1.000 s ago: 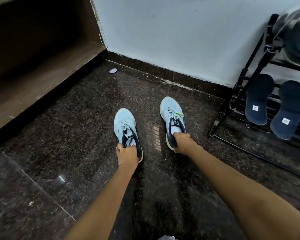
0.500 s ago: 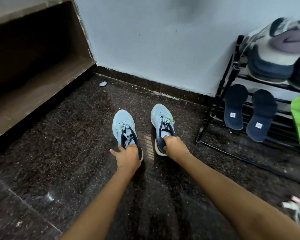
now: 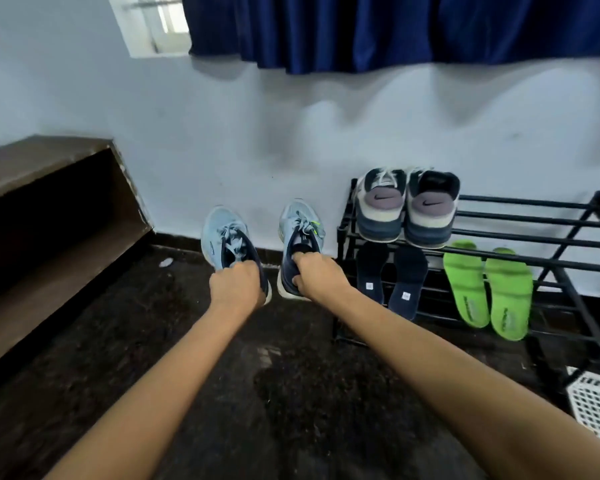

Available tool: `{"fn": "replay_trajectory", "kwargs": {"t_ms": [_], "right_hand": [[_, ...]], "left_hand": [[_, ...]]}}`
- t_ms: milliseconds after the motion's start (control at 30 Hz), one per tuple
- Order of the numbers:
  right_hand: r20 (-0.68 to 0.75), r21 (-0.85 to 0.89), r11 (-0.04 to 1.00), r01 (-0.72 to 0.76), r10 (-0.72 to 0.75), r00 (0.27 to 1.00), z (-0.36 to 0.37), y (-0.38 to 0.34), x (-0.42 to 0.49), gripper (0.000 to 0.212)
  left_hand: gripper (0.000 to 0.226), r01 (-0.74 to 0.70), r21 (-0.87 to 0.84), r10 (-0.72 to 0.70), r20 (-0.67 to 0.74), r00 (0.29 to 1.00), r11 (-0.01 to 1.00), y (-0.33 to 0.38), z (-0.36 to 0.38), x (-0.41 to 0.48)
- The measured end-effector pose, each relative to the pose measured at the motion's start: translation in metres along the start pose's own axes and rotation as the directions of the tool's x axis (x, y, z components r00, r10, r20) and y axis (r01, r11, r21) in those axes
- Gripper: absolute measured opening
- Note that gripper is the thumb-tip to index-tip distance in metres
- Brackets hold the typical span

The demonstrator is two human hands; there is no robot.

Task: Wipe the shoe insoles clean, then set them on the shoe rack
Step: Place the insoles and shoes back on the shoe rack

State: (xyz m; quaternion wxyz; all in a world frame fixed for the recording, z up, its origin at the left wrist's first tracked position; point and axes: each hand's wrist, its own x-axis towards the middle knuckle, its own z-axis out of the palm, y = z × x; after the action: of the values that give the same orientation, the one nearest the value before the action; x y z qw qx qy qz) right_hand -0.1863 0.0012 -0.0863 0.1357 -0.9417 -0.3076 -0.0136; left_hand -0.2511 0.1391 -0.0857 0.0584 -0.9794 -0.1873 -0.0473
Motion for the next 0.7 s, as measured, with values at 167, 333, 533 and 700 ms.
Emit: {"fn": "replay_trajectory", "kwargs": {"t_ms": [167, 333, 533, 700], "right_hand": [[-0.140, -0.016, 1.000, -0.005, 0.003, 0.990, -0.093, 0.008, -0.019, 0.029], [-0.221, -0.028, 0.998, -0.051, 0.043, 0.974, -0.187, 0.026, -0.047, 0.030], [-0.261, -0.012, 0.989, -0.150, 0.141, 0.955, -0.273, 0.072, -0.093, 0.006], [-0.298, -0.050, 0.972, -0.230, 0.205, 0.932, -0.304, 0.126, -0.115, 0.016]], "left_hand": [[0.027, -0.098, 0.039, 0.102, -0.126, 0.987, 0.994, 0.033, -0.092, 0.000], [0.022, -0.201, 0.086, 0.215, -0.230, 0.949, 0.976, 0.077, -0.177, -0.010], [0.011, -0.306, 0.080, 0.316, -0.271, 0.909, 0.949, 0.153, -0.248, -0.018], [0.022, -0.429, 0.033, 0.419, -0.288, 0.861, 0.903, 0.225, -0.270, -0.020]]}}
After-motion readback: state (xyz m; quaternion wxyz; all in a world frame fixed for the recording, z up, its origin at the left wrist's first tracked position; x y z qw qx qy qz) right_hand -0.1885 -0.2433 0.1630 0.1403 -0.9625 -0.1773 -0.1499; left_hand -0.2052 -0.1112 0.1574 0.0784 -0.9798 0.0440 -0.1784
